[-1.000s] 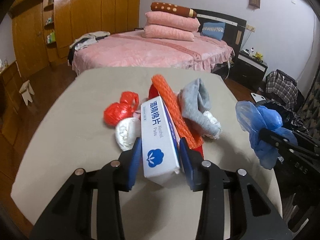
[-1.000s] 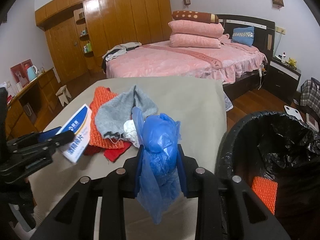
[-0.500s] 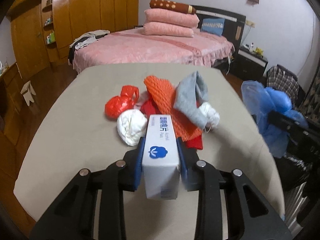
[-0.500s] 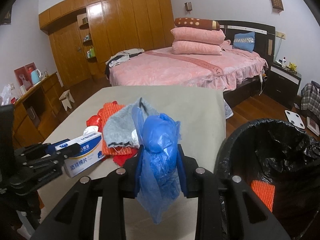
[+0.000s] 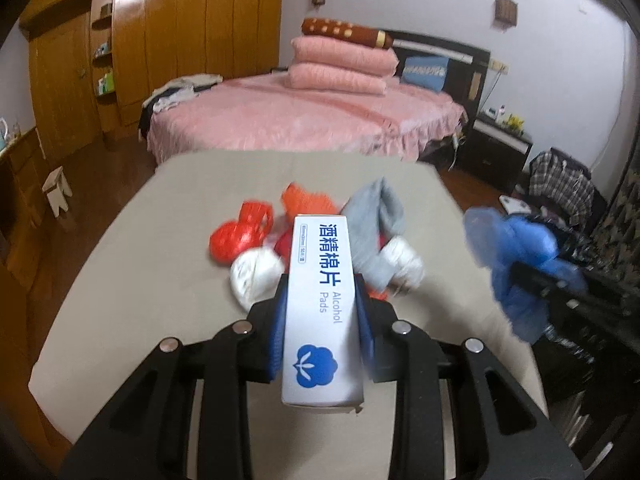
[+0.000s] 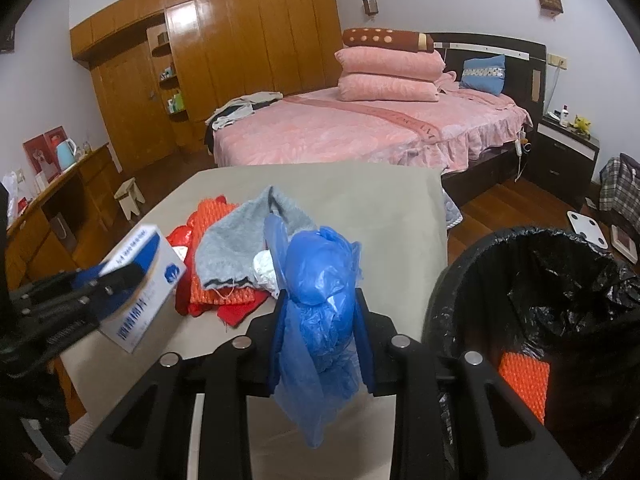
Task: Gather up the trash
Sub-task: 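Move box and blue bag over the bin and open both tools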
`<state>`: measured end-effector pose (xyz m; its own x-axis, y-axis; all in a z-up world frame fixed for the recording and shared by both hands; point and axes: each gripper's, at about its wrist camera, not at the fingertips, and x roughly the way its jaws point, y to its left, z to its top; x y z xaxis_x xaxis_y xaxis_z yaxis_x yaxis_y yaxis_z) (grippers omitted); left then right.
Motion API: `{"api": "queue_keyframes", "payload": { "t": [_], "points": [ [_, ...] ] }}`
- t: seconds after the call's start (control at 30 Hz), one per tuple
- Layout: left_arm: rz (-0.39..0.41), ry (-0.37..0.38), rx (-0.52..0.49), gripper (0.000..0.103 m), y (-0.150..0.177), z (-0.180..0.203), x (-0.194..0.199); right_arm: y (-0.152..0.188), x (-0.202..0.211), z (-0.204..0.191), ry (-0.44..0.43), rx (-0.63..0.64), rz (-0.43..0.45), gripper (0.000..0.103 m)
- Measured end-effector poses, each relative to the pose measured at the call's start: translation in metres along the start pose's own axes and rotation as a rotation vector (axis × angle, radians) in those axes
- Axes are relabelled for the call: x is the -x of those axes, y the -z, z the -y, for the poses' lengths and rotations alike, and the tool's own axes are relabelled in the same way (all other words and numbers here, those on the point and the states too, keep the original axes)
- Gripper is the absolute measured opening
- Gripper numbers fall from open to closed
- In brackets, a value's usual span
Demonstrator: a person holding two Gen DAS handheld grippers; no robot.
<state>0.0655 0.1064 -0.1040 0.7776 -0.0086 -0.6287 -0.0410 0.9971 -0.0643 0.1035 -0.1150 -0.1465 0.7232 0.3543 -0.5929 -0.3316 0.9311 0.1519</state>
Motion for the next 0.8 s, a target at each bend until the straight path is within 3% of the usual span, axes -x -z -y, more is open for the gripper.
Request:
{"api": "queue_keyframes", "payload": {
  "t": [0.43, 0.8],
  "points": [
    [0.082, 0.126, -0.063, 0.029, -0.037, 0.055, 0.010, -0.020, 0.035, 0.025, 0.038, -0.026, 0.080, 0.030],
    [0.105, 0.253, -0.141, 0.029, -0.050, 0.126, -0.002, -0.026, 0.070, 0.090, 0.167, -0.113, 0.134, 0.030]
  ]
}}
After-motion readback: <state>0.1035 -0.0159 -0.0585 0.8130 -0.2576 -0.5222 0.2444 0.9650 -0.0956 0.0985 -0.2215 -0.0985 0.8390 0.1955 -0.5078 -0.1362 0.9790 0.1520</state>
